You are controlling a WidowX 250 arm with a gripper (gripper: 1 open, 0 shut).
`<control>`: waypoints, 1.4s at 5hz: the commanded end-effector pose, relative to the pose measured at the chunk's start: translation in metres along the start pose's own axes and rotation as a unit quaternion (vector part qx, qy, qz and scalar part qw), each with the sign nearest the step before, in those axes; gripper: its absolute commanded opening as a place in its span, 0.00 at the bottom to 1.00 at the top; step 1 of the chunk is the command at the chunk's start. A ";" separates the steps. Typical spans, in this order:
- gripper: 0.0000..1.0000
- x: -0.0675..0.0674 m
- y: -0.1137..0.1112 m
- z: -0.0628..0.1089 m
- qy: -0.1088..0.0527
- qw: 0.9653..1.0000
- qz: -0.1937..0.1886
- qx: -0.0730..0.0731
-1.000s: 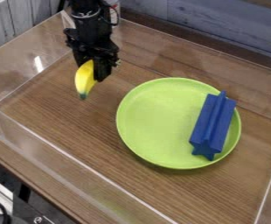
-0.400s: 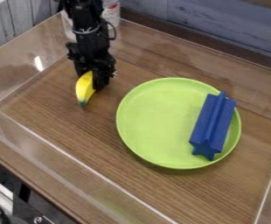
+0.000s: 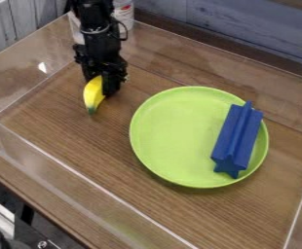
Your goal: Remove the banana from inside the green plate and put it on the table
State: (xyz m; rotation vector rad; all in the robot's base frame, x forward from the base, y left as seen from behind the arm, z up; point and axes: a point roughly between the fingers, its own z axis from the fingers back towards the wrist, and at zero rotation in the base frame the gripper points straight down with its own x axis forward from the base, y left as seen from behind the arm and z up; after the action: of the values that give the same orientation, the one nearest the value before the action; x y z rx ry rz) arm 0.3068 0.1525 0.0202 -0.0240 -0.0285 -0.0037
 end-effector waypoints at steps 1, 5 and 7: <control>0.00 0.006 0.011 0.010 -0.015 1.000 0.008 0.007; 1.00 0.002 0.016 0.009 -0.001 1.000 0.019 -0.003; 1.00 -0.002 0.015 0.020 -0.003 1.000 0.026 -0.012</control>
State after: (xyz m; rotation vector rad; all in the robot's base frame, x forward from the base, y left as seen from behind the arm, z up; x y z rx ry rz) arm 0.3005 0.1608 0.0207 -0.0752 0.0153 0.0364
